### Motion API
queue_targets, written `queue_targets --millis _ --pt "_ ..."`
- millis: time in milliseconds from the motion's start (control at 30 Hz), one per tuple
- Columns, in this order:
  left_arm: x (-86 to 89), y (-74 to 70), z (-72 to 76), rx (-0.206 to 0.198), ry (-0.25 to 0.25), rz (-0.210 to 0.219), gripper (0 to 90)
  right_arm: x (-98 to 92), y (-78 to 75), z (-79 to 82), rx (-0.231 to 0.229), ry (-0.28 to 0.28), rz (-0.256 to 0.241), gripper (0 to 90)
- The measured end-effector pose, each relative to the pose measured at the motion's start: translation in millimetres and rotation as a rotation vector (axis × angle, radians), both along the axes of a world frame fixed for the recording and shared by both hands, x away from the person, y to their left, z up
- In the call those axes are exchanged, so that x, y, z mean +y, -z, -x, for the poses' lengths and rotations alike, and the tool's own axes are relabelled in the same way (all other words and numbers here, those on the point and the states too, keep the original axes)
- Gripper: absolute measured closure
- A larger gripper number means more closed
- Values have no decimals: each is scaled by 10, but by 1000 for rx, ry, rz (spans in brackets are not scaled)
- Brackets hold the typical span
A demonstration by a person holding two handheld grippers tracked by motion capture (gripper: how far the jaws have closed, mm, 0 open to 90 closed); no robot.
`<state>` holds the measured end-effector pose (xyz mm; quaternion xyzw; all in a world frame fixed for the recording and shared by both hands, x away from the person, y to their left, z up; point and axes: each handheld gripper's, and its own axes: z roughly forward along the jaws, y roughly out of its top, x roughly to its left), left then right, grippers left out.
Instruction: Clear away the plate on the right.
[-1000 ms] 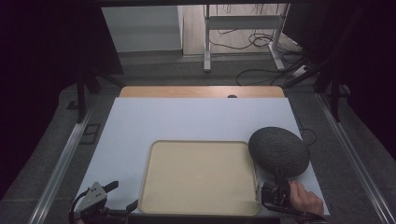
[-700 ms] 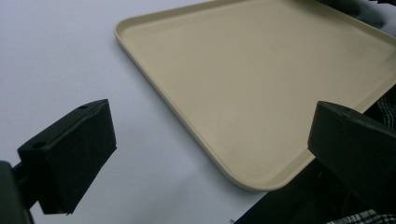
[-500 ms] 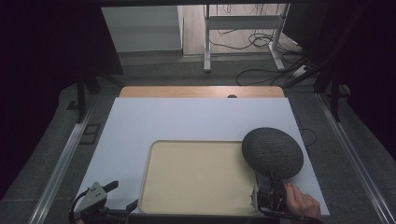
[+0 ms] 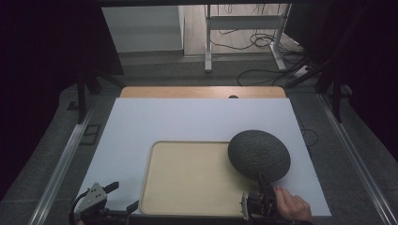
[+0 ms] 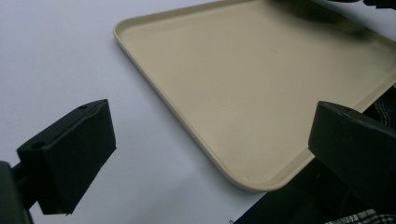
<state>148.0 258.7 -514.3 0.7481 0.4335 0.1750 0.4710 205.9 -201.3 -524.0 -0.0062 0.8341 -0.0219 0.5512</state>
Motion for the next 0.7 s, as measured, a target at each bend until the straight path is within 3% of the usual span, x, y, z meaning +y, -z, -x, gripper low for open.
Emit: queue_targets --millis 33,67,100,133,167,200,233,267,467,700 --pt "0 0 0 0 0 0 4 0 0 0 0 0 0 834" --pt "1 0 -1 1 -1 1 5 25 28 -21 13 -55 -30 832" --pt "1 0 0 0 -1 1 4 50 30 -11 14 -58 -30 831" --pt "1 0 0 0 -1 1 4 87 11 24 4 -31 0 831" --pt "2 0 0 0 0 1 4 96 33 -1 18 -68 -29 830" --pt "2 0 0 0 -1 1 4 121 35 5 18 -73 -30 830" --pt "2 0 0 0 -1 1 4 154 16 34 10 -57 3 830" --pt "2 1 0 0 -1 0 4 172 25 29 29 -77 -12 830" --pt "0 1 -1 1 0 0 4 311 44 33 21 -150 -24 828" --pt "1 0 0 1 0 -2 4 487 64 72 32 -188 -29 827"
